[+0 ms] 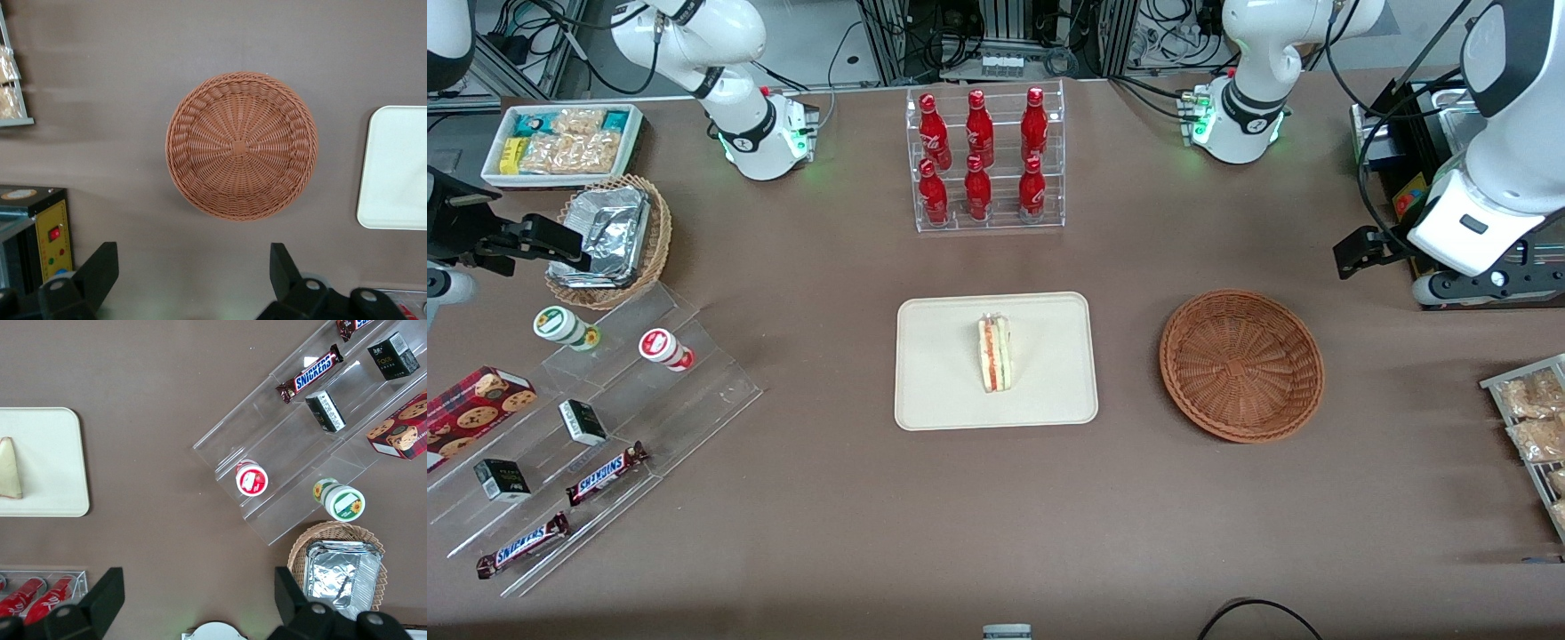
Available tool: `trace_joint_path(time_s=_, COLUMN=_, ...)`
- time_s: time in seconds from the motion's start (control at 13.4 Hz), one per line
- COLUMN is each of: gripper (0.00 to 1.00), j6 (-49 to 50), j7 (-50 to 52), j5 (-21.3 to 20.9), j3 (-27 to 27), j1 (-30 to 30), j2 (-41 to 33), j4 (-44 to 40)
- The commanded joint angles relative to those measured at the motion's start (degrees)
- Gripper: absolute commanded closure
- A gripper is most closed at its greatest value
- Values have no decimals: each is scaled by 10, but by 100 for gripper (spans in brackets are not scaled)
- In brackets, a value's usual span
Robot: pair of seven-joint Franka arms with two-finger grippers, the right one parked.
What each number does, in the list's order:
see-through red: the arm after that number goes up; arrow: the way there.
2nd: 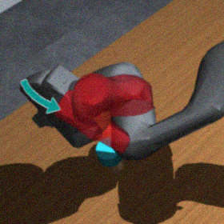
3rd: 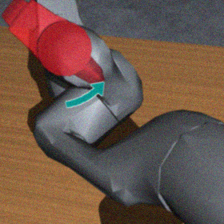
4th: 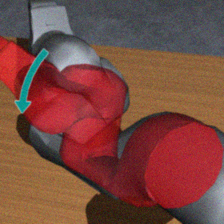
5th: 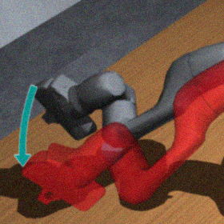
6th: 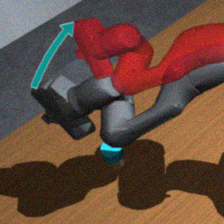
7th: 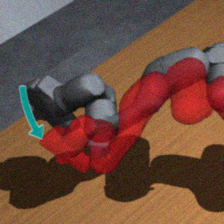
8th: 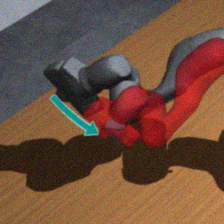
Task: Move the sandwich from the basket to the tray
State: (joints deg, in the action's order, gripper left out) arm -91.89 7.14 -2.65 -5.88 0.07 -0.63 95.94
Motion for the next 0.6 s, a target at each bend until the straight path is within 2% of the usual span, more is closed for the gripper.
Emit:
trace_joint_path(time_s=0.0, gripper=0, j6=0, j7=-74, j5=10, j3=52, j1=23, j2=5, j4=-20)
trace_joint_path(time_s=0.52, gripper=0, j6=5, j7=-70, j5=12, j3=57, j1=23, j2=29, j4=-60)
